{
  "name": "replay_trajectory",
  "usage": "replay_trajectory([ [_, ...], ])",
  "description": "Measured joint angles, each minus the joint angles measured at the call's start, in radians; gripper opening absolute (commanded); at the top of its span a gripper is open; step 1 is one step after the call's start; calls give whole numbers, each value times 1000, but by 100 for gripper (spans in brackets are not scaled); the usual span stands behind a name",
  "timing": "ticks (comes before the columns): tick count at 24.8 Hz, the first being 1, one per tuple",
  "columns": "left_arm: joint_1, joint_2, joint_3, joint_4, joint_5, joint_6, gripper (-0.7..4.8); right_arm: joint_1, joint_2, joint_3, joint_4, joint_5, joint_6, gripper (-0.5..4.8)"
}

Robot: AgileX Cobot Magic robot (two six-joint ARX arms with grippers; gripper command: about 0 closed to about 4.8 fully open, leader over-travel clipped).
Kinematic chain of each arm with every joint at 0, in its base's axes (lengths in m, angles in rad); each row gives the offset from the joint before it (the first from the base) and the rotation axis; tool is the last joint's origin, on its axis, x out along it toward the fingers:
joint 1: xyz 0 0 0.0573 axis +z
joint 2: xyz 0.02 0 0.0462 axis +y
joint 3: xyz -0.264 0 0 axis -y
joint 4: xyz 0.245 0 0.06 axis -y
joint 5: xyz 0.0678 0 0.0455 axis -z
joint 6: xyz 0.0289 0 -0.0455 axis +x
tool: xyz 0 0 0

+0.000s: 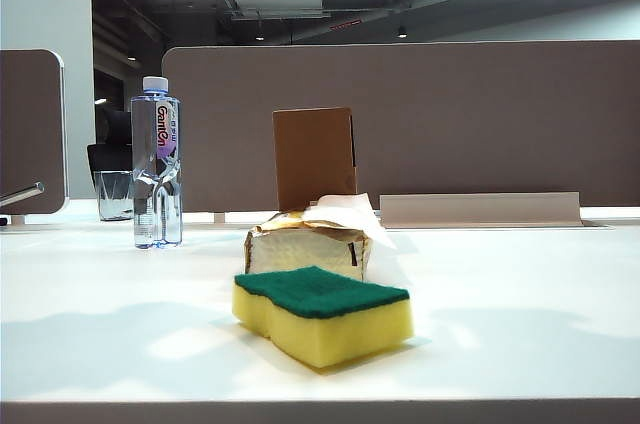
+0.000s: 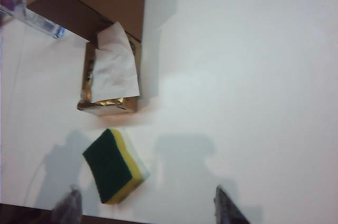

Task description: Move the sponge from right to left to wipe the table, avoiding obstacles on the table, and finally reaching the bottle of mineral water.

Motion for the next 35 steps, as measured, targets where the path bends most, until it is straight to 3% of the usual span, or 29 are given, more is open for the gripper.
replay_trajectory([
  [7,0,-90,0,-74,16,0,479,1,-75,45,-130,0,23,313],
  [14,0,-175,3,-104,20,0,479,71,-84,155,-216,-1,25,313],
  [19,-4,-182,3,-238,19,0,479,77,-84,188,-275,-3,27,313],
  [27,-102,-200,3,-383,19,0,479,111,-84,188,-327,-3,28,313],
  [35,-153,-201,3,-444,19,-42,479,111,-84,188,-327,-3,28,313],
])
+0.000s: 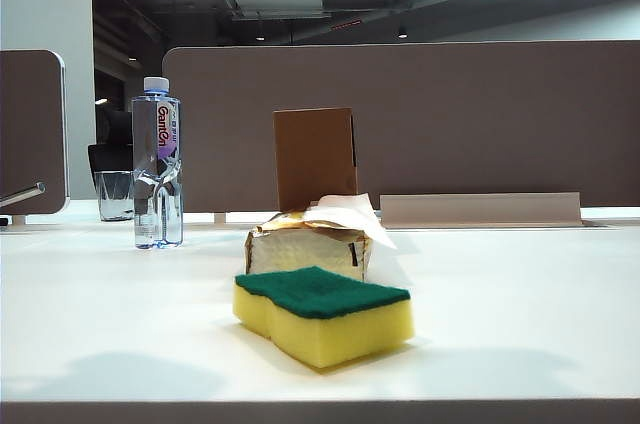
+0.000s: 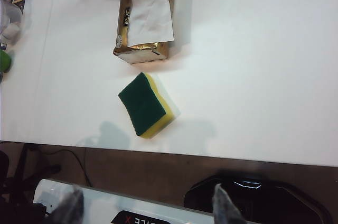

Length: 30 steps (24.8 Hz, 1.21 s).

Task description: Move the sponge from right to left to wipe the table, avoiding obstacles on the table, and finally reaching the bottle of mineral water.

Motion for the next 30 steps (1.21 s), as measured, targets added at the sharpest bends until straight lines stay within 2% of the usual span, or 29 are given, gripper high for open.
replay_trajectory([
  [3,0,0,-18,22,0,-1,479,0,0,0,0,0,0,313],
  [10,0,3,-177,119,22,-108,479,0,0,0,0,0,0,313],
  [15,-31,3,-225,184,23,-117,479,0,0,0,0,1,0,313],
  [19,-124,61,-268,342,-7,-182,479,0,1,0,0,3,0,313],
  [21,-230,138,-282,411,-72,-196,479,0,2,0,0,3,0,313],
  [25,-363,277,-293,520,-167,-202,479,0,3,0,0,4,0,313],
  [26,-405,348,-292,588,-192,-203,479,0,3,0,0,3,0,313],
  [30,-433,540,-291,768,-211,-232,479,0,3,0,0,3,0,313],
])
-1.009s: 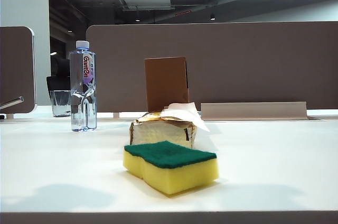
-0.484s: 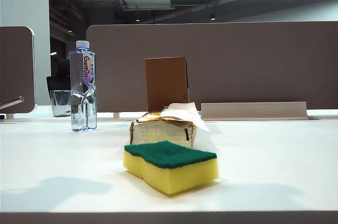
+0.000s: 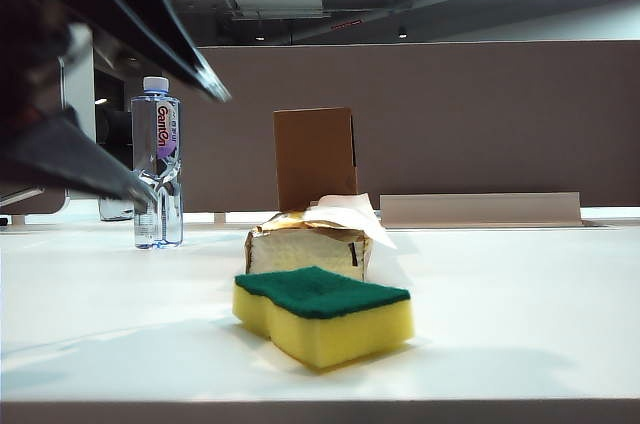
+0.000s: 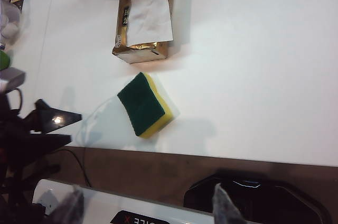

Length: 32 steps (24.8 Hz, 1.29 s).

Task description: Move the sponge from right to left to wipe the table, avoiding obstacles on the table, and finally reaching the bottle of mineral water.

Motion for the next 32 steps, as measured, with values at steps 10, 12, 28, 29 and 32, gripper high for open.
replay_trajectory([
  [10,-5,261,0,197,9,-39,479,0,-1,0,-3,0,0,313],
  [12,-8,291,-1,225,9,-42,479,0,-1,0,-3,1,0,313],
  [28,-53,474,16,449,10,-106,479,0,1,0,-3,3,0,310],
  [29,-53,482,17,460,10,-106,479,0,1,0,-3,3,0,310],
  [32,-53,515,42,473,10,-107,479,0,1,0,-3,3,0,310],
])
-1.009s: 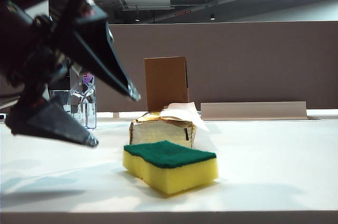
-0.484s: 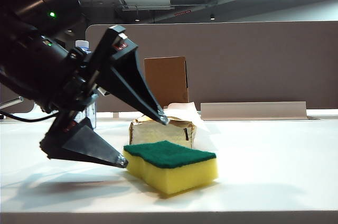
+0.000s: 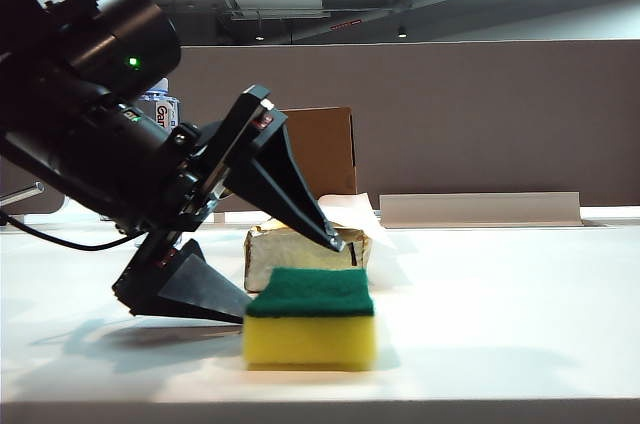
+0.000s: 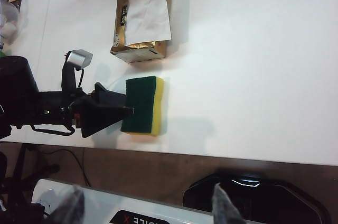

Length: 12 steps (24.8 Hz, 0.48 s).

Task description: Move the sponge from right to left to wipe the table, avoiding obstacles on the table, and finally reaching the bottle of mineral water.

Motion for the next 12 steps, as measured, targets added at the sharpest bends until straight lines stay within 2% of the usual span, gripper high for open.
replay_trajectory([
  [12,-2,32,39,-17,-9,-2,479,0,0,0,0,0,0,310],
])
